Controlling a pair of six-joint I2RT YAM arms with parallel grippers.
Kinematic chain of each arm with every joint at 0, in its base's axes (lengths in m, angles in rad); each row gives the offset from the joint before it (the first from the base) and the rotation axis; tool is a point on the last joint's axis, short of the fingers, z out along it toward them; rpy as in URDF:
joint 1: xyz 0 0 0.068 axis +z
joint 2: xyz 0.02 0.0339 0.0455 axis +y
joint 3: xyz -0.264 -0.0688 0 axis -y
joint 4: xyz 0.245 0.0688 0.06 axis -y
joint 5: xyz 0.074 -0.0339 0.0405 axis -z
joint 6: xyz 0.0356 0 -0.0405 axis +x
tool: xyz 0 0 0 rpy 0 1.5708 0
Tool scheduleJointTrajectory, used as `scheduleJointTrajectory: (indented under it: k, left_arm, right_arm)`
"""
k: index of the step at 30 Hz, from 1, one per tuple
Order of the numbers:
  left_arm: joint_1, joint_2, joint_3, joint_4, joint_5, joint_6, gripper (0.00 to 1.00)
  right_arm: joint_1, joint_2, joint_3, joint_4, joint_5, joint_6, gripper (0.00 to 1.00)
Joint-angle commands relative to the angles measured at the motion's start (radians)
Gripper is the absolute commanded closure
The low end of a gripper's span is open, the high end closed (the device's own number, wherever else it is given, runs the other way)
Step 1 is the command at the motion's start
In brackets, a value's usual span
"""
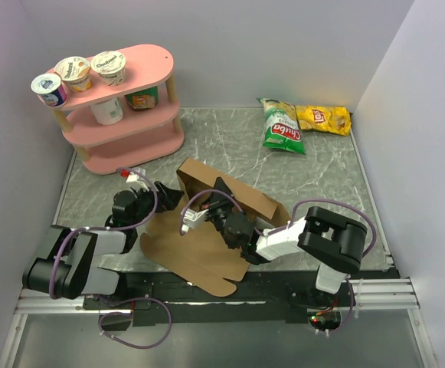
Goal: Fold the paper box
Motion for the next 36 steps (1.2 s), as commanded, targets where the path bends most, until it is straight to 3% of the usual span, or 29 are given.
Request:
scheduleJointTrajectory:
  k: [1,18,27,36]
  left_arm:
    - [-0.005,-0.028,-0.019,0.142,0.147,0.041,0.03]
    - [-0.023,0.093,0.139,0.209,0.195,0.179,0.05]
    - [-0.071,0.156,0.163,0.247,0.189,0.202,0.21]
    - [-0.123,0.182,0.162,0.339,0.031,0.223,0.38]
  right_arm:
    - [0.002,-0.059,0.001,-0.018,-0.025,0.114,1.0]
    - [0.001,-0.076,-0.02,-0.078,-0.047,0.153,1.0]
    - [0.001,-0.027,-0.043,-0.047,-0.032,0.142,1.0]
    - [0.002,-0.046,-0.048,-0.104,-0.027,0.208,1.0]
